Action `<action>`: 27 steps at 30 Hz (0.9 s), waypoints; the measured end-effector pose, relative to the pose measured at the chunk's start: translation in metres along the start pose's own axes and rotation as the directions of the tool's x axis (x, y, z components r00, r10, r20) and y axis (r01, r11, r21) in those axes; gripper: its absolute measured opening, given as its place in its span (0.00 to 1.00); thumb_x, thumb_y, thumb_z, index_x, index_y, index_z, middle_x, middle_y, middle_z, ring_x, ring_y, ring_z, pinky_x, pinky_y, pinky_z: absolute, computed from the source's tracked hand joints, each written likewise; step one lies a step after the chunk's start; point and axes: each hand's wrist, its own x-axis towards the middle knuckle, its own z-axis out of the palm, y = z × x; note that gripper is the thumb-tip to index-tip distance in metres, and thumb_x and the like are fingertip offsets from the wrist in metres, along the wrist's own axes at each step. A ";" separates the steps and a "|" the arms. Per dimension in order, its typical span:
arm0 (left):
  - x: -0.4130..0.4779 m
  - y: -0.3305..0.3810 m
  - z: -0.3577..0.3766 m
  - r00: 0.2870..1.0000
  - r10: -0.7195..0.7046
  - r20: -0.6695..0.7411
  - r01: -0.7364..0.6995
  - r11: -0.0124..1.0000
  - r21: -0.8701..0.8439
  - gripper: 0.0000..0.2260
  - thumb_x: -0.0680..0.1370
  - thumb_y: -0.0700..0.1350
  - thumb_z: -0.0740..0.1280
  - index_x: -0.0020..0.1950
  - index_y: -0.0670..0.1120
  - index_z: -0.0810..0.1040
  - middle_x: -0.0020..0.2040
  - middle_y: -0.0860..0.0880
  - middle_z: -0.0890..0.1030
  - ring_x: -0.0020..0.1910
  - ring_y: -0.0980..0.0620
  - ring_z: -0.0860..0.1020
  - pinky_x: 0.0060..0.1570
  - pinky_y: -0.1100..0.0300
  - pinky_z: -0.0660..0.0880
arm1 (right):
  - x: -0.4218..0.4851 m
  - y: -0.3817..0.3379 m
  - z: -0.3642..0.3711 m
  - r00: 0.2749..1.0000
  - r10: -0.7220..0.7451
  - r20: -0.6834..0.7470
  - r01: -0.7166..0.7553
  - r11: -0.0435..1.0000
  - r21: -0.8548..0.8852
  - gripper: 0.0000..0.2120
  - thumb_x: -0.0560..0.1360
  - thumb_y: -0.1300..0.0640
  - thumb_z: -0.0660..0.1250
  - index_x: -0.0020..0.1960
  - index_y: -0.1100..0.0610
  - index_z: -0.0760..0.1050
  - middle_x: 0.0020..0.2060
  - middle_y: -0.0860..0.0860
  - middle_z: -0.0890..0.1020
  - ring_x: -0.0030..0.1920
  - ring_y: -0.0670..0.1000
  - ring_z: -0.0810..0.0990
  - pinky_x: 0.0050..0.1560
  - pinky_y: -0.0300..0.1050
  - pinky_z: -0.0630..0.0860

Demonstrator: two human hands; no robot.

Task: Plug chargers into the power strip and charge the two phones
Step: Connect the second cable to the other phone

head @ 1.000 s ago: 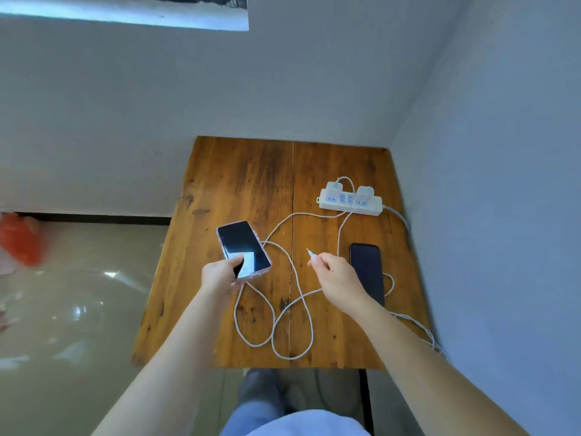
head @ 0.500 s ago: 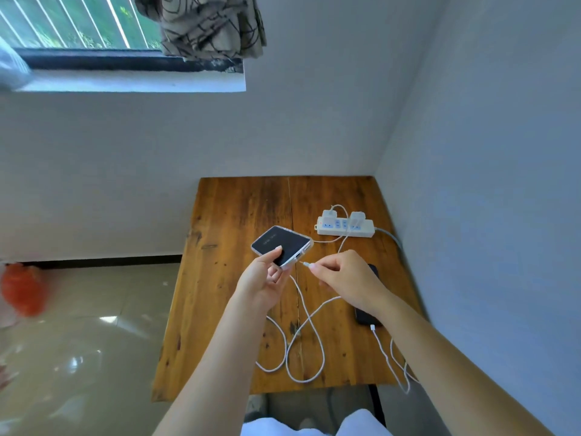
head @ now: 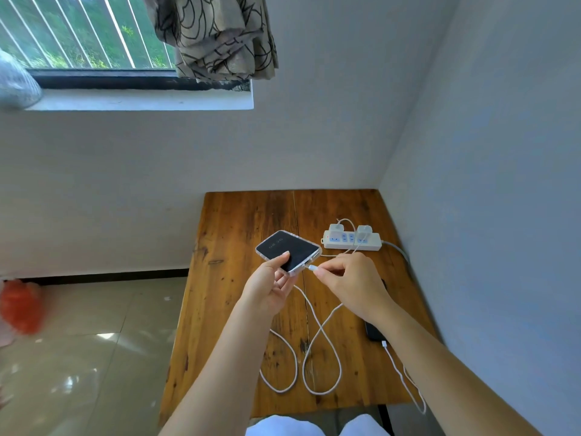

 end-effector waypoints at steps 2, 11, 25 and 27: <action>0.001 0.001 0.000 1.000 -0.001 0.006 0.001 1.000 0.004 0.19 0.73 0.37 0.72 0.60 0.44 0.69 0.53 0.39 0.82 0.48 0.44 0.83 0.36 0.61 0.80 | 0.001 -0.001 0.001 1.000 0.003 -0.025 -0.004 1.000 -0.010 0.06 0.74 0.53 0.69 0.47 0.53 0.84 0.35 0.39 0.78 0.37 0.42 0.79 0.35 0.27 0.69; 0.008 -0.005 0.001 1.000 0.020 -0.003 -0.020 0.999 0.045 0.16 0.73 0.37 0.72 0.56 0.44 0.71 0.50 0.40 0.83 0.42 0.44 0.84 0.26 0.63 0.79 | 0.000 -0.001 0.006 0.998 -0.032 -0.048 0.024 0.986 -0.167 0.08 0.75 0.52 0.67 0.41 0.54 0.83 0.32 0.48 0.83 0.30 0.44 0.78 0.29 0.30 0.73; 0.015 -0.005 -0.004 0.999 0.033 0.035 -0.039 0.981 0.191 0.16 0.72 0.36 0.72 0.57 0.43 0.72 0.50 0.39 0.83 0.39 0.45 0.85 0.25 0.63 0.78 | -0.003 -0.003 0.010 0.999 0.043 -0.007 -0.044 0.983 -0.176 0.08 0.75 0.54 0.67 0.41 0.55 0.83 0.29 0.43 0.77 0.28 0.43 0.76 0.29 0.28 0.67; 0.014 -0.005 -0.005 0.999 0.027 0.044 -0.035 0.979 0.200 0.18 0.72 0.36 0.72 0.60 0.42 0.72 0.51 0.39 0.83 0.39 0.45 0.85 0.26 0.63 0.79 | -0.004 -0.002 0.011 0.998 0.066 -0.007 -0.066 0.987 -0.149 0.08 0.75 0.54 0.67 0.40 0.55 0.82 0.28 0.43 0.77 0.28 0.43 0.77 0.28 0.29 0.67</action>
